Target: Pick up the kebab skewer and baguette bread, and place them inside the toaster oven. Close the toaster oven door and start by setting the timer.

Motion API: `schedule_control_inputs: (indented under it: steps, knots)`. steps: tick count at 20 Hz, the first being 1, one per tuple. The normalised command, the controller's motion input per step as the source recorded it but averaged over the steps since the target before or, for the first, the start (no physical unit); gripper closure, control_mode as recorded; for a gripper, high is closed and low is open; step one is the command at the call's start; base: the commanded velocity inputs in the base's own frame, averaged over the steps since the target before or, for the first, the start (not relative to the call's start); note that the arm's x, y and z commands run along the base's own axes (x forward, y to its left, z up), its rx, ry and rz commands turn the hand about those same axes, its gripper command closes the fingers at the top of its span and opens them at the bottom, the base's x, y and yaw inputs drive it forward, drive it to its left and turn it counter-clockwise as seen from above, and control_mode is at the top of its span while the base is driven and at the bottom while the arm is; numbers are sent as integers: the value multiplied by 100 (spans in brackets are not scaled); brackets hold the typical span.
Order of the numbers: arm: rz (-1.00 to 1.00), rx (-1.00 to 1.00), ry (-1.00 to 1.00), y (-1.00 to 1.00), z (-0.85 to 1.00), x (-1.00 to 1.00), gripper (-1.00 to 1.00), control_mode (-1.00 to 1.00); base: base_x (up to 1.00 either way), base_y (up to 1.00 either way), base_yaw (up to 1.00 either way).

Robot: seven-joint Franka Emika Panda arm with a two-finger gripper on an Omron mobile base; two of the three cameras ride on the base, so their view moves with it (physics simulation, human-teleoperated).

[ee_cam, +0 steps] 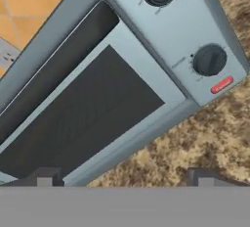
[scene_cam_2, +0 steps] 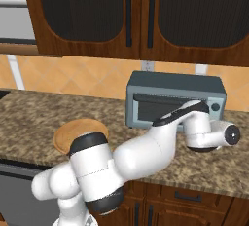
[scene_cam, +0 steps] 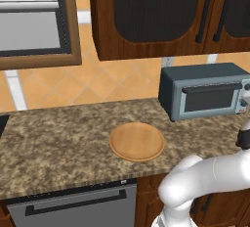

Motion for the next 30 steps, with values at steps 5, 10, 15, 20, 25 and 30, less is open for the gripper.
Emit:
schedule_control_inputs:
  steps: [5, 10, 15, 20, 25, 30]
  knots:
    - [0, 8, -2, -24, -6, 34, -100, -100, 0, 0, 0]
    - [0, 2, 0, -9, -9, 37, -100, -100, 0, 0, 0]
    - [-2, 0, -3, -2, -43, 4, -100, -100, 0, 0, 0]
    - [-8, 0, 0, -17, -21, 29, -100, -100, 0, 0, 0]
    - [-7, 3, 0, -15, -3, 35, -100, -100, 0, 0, 0]
    - [-4, 3, 0, -35, -13, 22, -100, -100, 0, 0, 0]
